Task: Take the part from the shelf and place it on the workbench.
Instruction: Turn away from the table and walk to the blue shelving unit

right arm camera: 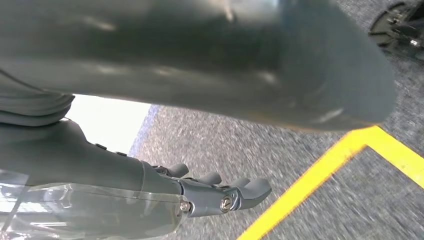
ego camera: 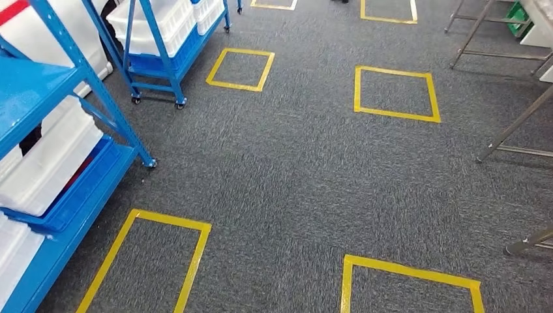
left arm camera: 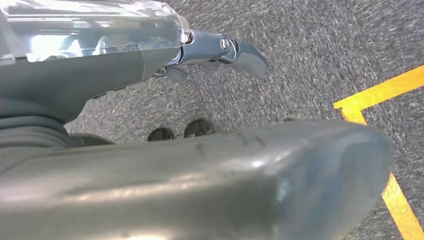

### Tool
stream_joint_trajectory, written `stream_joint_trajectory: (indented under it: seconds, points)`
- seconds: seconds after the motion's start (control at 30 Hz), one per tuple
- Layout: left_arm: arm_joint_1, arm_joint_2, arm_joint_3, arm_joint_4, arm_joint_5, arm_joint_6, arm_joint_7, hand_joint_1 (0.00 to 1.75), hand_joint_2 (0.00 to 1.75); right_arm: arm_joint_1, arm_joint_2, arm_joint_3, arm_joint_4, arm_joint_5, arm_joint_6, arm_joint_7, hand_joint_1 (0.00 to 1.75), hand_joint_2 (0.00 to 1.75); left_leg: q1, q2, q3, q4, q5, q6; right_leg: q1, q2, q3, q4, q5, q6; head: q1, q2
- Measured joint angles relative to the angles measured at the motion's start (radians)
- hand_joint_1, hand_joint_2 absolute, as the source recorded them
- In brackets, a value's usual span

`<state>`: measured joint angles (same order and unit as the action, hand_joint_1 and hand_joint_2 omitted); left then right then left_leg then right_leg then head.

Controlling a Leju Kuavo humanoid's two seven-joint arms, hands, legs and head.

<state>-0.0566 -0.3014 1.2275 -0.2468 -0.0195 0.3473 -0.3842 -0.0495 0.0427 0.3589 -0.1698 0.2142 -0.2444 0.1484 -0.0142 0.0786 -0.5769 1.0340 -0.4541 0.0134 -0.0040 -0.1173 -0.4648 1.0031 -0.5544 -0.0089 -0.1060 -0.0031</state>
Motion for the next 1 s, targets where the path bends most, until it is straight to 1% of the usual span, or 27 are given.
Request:
stream_joint_trajectory:
  seconds: [0.03, 0.07, 0.1, 0.17, 0.23, 0.27, 0.3, 0.33, 0.37, 0.4, 0.43, 0.47, 0.5, 0.53, 0.57, 0.6, 0.63, 0.67, 0.73, 0.77, 0.8, 0.83, 0.87, 0.9, 0.93, 0.97, 1.0]
  points:
    - [0.0, 0.0, 0.005, 0.0, 0.0, 0.0, 0.003, 0.0, 0.0, -0.001, 0.0, -0.004, 0.001, -0.003, -0.001, 0.001, 0.0, 0.0, -0.005, -0.001, 0.001, -0.005, -0.005, 0.005, 0.001, -0.01, 0.002, -0.001, -0.002, 0.005, 0.0, 0.0]
    - [0.001, 0.0, 0.01, 0.0, 0.001, 0.0, 0.006, 0.0, 0.0, -0.004, 0.0, -0.008, 0.0, -0.006, -0.002, 0.002, 0.0, 0.0, -0.004, -0.014, 0.001, -0.008, -0.005, 0.009, 0.001, -0.019, 0.007, -0.004, -0.005, 0.011, 0.0, 0.0]
    - [0.002, 0.0, 0.015, -0.001, 0.003, 0.0, 0.01, 0.0, 0.0, -0.007, 0.0, -0.011, 0.0, -0.009, -0.003, 0.002, 0.0, 0.0, -0.003, -0.026, 0.006, -0.016, -0.005, 0.013, -0.002, -0.016, 0.012, -0.004, -0.011, 0.016, 0.0, 0.0]
    - [0.002, 0.0, 0.022, -0.001, 0.007, 0.0, 0.014, 0.0, 0.0, -0.005, 0.0, -0.016, 0.0, -0.015, -0.005, 0.001, 0.0, 0.0, 0.004, -0.05, 0.023, -0.034, -0.004, 0.021, -0.006, 0.036, -0.005, 0.046, -0.043, 0.024, 0.0, 0.0]
    - [-0.002, 0.0, 0.027, -0.001, 0.01, -0.001, 0.015, 0.0, 0.0, 0.002, 0.0, -0.022, 0.001, -0.018, -0.006, -0.001, 0.0, 0.0, 0.006, -0.075, 0.033, -0.042, -0.007, 0.028, -0.01, 0.098, -0.082, 0.176, -0.094, 0.027, 0.0, 0.0]
    - [-0.004, 0.0, 0.03, -0.001, 0.013, -0.002, 0.016, 0.0, 0.0, 0.003, 0.0, -0.024, 0.001, -0.018, -0.006, -0.003, 0.0, 0.0, 0.006, -0.089, 0.035, -0.042, -0.009, 0.03, -0.01, 0.109, -0.126, 0.242, -0.11, 0.029, 0.0, 0.0]
    - [-0.004, 0.001, 0.034, -0.001, 0.015, -0.003, 0.016, 0.0, 0.0, 0.005, 0.0, -0.025, 0.001, -0.018, -0.007, -0.004, 0.0, 0.0, 0.005, -0.104, 0.039, -0.042, -0.012, 0.031, -0.011, 0.113, -0.161, 0.283, -0.108, 0.03, 0.0, 0.0]
    - [-0.004, 0.001, 0.038, -0.001, 0.018, -0.003, 0.016, 0.0, 0.0, 0.006, -0.001, -0.027, 0.001, -0.018, -0.007, -0.005, 0.0, 0.0, 0.006, -0.12, 0.044, -0.041, -0.015, 0.03, -0.012, 0.115, -0.176, 0.284, -0.083, 0.031, 0.0, 0.0]
    - [-0.003, 0.001, 0.041, -0.001, 0.02, -0.003, 0.016, 0.0, 0.0, 0.008, -0.002, -0.027, 0.001, -0.018, -0.007, -0.008, 0.0, 0.0, 0.006, -0.136, 0.051, -0.04, -0.019, 0.028, -0.013, 0.118, -0.173, 0.247, -0.039, 0.031, 0.0, 0.0]
    - [-0.003, 0.002, 0.043, -0.001, 0.022, -0.003, 0.016, 0.0, 0.0, 0.009, -0.004, -0.029, 0.002, -0.018, -0.007, -0.01, 0.0, 0.0, 0.006, -0.152, 0.059, -0.039, -0.025, 0.025, -0.015, 0.13, -0.156, 0.182, 0.014, 0.03, 0.0, 0.0]
    - [-0.003, 0.002, 0.045, -0.001, 0.023, -0.003, 0.016, 0.0, 0.0, 0.012, -0.006, -0.031, 0.002, -0.018, -0.008, -0.013, 0.0, 0.0, 0.005, -0.164, 0.063, -0.036, -0.031, 0.02, -0.017, 0.152, -0.136, 0.12, 0.053, 0.029, 0.0, 0.0]
    - [-0.004, 0.002, 0.047, -0.001, 0.025, -0.003, 0.016, 0.0, 0.0, 0.013, -0.007, -0.033, 0.003, -0.018, -0.009, -0.015, 0.0, 0.0, 0.005, -0.176, 0.064, -0.033, -0.036, 0.015, -0.018, 0.172, -0.118, 0.069, 0.073, 0.026, 0.0, 0.0]
    - [-0.005, 0.002, 0.049, -0.001, 0.026, -0.003, 0.017, 0.0, 0.0, 0.014, -0.008, -0.035, 0.004, -0.018, -0.009, -0.018, 0.0, 0.0, 0.005, -0.185, 0.062, -0.03, -0.039, 0.009, -0.018, 0.187, -0.108, 0.041, 0.078, 0.023, 0.0, 0.0]
    - [-0.005, 0.002, 0.05, -0.001, 0.027, -0.003, 0.017, 0.0, 0.0, 0.012, -0.009, -0.036, 0.005, -0.019, -0.01, -0.02, 0.0, 0.0, 0.007, -0.193, 0.058, -0.03, -0.041, 0.003, -0.016, 0.192, -0.103, 0.034, 0.07, 0.018, 0.0, 0.0]
    - [-0.005, 0.003, 0.052, -0.001, 0.028, -0.003, 0.016, 0.0, 0.0, 0.01, -0.009, -0.038, 0.005, -0.019, -0.01, -0.022, 0.0, 0.0, 0.009, -0.203, 0.055, -0.03, -0.041, -0.003, -0.016, 0.184, -0.1, 0.027, 0.068, 0.013, 0.0, 0.0]
    - [-0.005, 0.004, 0.055, -0.001, 0.029, -0.003, 0.016, 0.0, 0.0, 0.007, -0.008, -0.039, 0.005, -0.019, -0.01, -0.024, 0.0, 0.0, 0.01, -0.203, 0.054, -0.028, -0.044, -0.008, -0.016, 0.173, -0.097, 0.024, 0.068, 0.007, 0.0, 0.0]
    - [-0.004, 0.004, 0.058, -0.001, 0.03, -0.002, 0.015, 0.0, 0.0, 0.007, -0.008, -0.04, 0.005, -0.019, -0.01, -0.025, 0.0, 0.0, 0.009, -0.188, 0.049, -0.015, -0.053, -0.014, -0.018, 0.161, -0.092, 0.019, 0.068, -0.001, 0.0, 0.0]
    - [-0.004, 0.006, 0.061, -0.001, 0.031, -0.001, 0.015, 0.0, 0.0, 0.008, -0.008, -0.04, 0.005, -0.019, -0.01, -0.027, 0.0, 0.0, 0.009, -0.163, 0.035, 0.016, -0.071, -0.019, -0.019, 0.148, -0.088, 0.014, 0.068, -0.008, 0.0, 0.0]
    - [-0.005, 0.008, 0.065, -0.001, 0.031, 0.0, 0.013, 0.0, 0.0, 0.013, -0.01, -0.041, 0.005, -0.02, -0.011, -0.03, 0.0, 0.0, 0.011, -0.108, -0.026, 0.137, -0.13, -0.027, -0.015, 0.12, -0.081, 0.009, 0.063, -0.019, -0.001, 0.0]
    - [-0.005, 0.009, 0.066, -0.001, 0.031, -0.001, 0.012, 0.0, 0.0, 0.015, -0.013, -0.041, 0.005, -0.021, -0.012, -0.032, 0.0, 0.0, 0.014, -0.095, -0.064, 0.205, -0.155, -0.031, -0.013, 0.105, -0.079, 0.01, 0.06, -0.022, -0.001, 0.0]
    - [-0.004, 0.011, 0.066, -0.001, 0.031, -0.003, 0.012, 0.0, 0.0, 0.015, -0.015, -0.042, 0.006, -0.023, -0.013, -0.034, 0.0, 0.0, 0.017, -0.09, -0.092, 0.252, -0.164, -0.034, -0.011, 0.091, -0.076, 0.01, 0.057, -0.023, -0.001, 0.0]
    - [-0.002, 0.013, 0.066, -0.001, 0.03, -0.006, 0.012, 0.0, 0.0, 0.016, -0.018, -0.042, 0.006, -0.025, -0.015, -0.036, 0.0, 0.0, 0.02, -0.086, -0.104, 0.264, -0.154, -0.036, -0.01, 0.078, -0.072, 0.01, 0.053, -0.022, -0.001, 0.0]
    - [0.0, 0.016, 0.066, -0.001, 0.03, -0.009, 0.012, 0.0, 0.0, 0.015, -0.02, -0.043, 0.006, -0.027, -0.016, -0.037, 0.0, 0.0, 0.022, -0.082, -0.094, 0.234, -0.125, -0.037, -0.009, 0.067, -0.067, 0.01, 0.049, -0.021, -0.001, 0.0]
    - [0.001, 0.019, 0.067, -0.001, 0.03, -0.011, 0.012, 0.0, 0.0, 0.014, -0.021, -0.043, 0.006, -0.027, -0.017, -0.038, 0.0, 0.0, 0.023, -0.07, -0.065, 0.169, -0.083, -0.036, -0.009, 0.055, -0.06, 0.01, 0.044, -0.019, -0.001, 0.0]
    - [0.002, 0.021, 0.067, -0.001, 0.03, -0.012, 0.012, 0.0, 0.0, 0.015, -0.021, -0.043, 0.006, -0.028, -0.017, -0.039, 0.0, 0.0, 0.02, -0.044, -0.032, 0.097, -0.05, -0.032, -0.008, 0.045, -0.053, 0.01, 0.039, -0.015, -0.001, 0.0]
    - [0.002, 0.023, 0.067, -0.001, 0.029, -0.013, 0.013, 0.0, 0.0, 0.015, -0.022, -0.045, 0.006, -0.028, -0.017, -0.04, 0.0, 0.0, 0.017, -0.023, -0.004, 0.037, -0.026, -0.026, -0.006, 0.035, -0.047, 0.011, 0.034, -0.011, 0.0, 0.0]
    - [0.001, 0.024, 0.067, -0.001, 0.029, -0.014, 0.013, 0.0, 0.0, 0.015, -0.023, -0.046, 0.006, -0.028, -0.017, -0.041, 0.0, 0.0, 0.012, -0.007, 0.013, 0.0, -0.015, -0.02, -0.004, 0.026, -0.043, 0.012, 0.03, -0.006, 0.0, 0.0]
